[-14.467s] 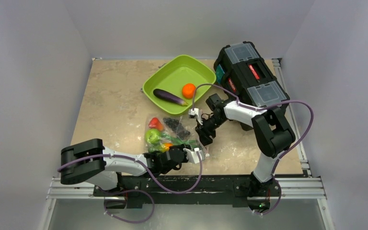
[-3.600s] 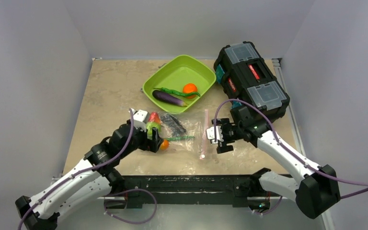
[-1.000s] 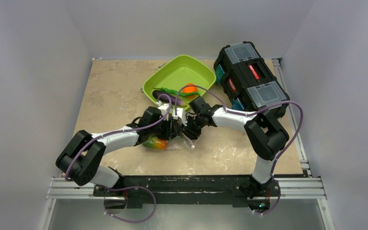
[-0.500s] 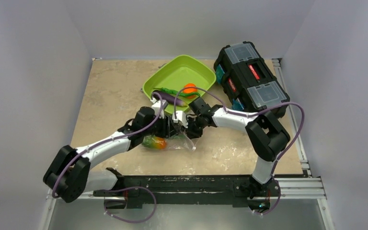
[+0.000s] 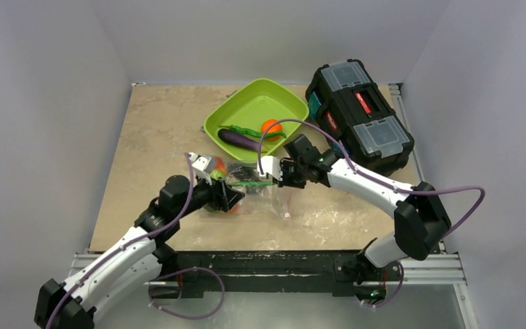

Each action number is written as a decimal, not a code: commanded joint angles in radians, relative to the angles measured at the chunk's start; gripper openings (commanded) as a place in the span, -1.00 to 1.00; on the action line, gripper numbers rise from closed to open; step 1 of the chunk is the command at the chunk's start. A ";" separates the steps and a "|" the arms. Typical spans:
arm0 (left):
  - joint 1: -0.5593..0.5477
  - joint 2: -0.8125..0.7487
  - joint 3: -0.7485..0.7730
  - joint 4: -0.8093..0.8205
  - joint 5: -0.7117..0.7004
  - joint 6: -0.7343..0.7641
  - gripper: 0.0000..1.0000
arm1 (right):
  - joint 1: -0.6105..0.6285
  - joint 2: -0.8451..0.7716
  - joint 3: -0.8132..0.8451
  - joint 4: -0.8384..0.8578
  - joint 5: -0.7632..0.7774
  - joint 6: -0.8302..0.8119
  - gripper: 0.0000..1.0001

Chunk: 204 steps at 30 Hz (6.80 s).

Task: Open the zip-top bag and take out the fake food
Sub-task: Pick up the fake vegetable from the zipper food storage bag, then place the fake vegetable in the bin, then pick up the fake fruit from the zipper food storage bag.

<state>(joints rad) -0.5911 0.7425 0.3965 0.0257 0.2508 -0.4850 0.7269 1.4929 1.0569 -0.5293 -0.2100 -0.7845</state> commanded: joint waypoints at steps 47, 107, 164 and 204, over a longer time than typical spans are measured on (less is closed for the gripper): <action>0.001 -0.465 0.024 -0.429 -0.268 0.000 0.70 | -0.415 -0.764 -0.095 -0.586 0.344 -0.059 -1.00; 0.001 -0.529 0.045 -0.494 -0.233 -0.084 1.00 | -0.269 0.203 0.644 -0.090 0.087 -0.109 -1.00; 0.002 -0.519 0.038 -0.446 -0.156 -0.139 1.00 | -0.204 -0.132 0.225 -0.043 -0.384 -0.026 0.53; 0.002 -0.374 0.009 -0.357 -0.135 -0.139 0.98 | -0.305 -0.351 -0.246 0.134 -0.514 -0.038 0.98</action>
<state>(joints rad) -0.5911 0.3496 0.4038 -0.3943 0.1013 -0.6277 0.4305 1.1278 0.8074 -0.4309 -0.6983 -0.8577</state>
